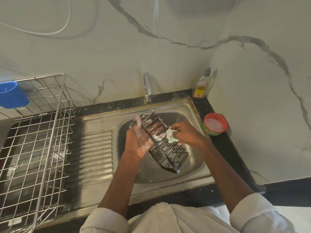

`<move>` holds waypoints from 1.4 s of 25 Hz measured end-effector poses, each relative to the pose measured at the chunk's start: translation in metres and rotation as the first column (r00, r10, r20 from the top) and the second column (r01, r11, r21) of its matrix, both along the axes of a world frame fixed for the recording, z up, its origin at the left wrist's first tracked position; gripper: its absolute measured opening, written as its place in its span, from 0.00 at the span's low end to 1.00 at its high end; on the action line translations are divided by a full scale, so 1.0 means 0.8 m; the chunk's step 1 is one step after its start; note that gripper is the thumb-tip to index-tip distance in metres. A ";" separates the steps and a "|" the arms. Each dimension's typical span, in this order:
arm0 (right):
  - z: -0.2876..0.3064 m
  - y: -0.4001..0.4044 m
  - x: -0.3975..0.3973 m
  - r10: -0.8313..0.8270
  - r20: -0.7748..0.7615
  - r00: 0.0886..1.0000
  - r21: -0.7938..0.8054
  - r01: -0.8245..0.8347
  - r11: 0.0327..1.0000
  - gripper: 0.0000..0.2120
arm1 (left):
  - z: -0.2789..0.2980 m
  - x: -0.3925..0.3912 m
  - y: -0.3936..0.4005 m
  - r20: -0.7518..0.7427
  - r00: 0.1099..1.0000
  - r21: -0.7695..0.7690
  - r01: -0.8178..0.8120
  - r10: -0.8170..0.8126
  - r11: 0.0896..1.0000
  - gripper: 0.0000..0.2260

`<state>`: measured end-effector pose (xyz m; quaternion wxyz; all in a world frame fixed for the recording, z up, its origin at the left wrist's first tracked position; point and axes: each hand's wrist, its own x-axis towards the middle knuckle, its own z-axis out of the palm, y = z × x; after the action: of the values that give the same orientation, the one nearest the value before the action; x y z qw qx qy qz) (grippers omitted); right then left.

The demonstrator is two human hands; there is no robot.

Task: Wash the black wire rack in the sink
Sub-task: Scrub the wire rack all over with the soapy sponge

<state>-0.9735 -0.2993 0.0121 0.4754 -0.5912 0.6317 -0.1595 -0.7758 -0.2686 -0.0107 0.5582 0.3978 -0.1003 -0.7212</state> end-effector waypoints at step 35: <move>0.022 0.039 0.081 0.038 -0.207 0.978 -0.562 -0.151 0.813 0.15 | -0.018 -0.020 0.010 0.110 0.978 0.055 0.171 -0.176 0.984 0.30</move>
<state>-0.9085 -0.2678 0.0299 0.2213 -0.7500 0.5652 -0.2629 -0.7918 -0.2607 -0.0253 0.4771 0.4407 -0.1499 -0.7454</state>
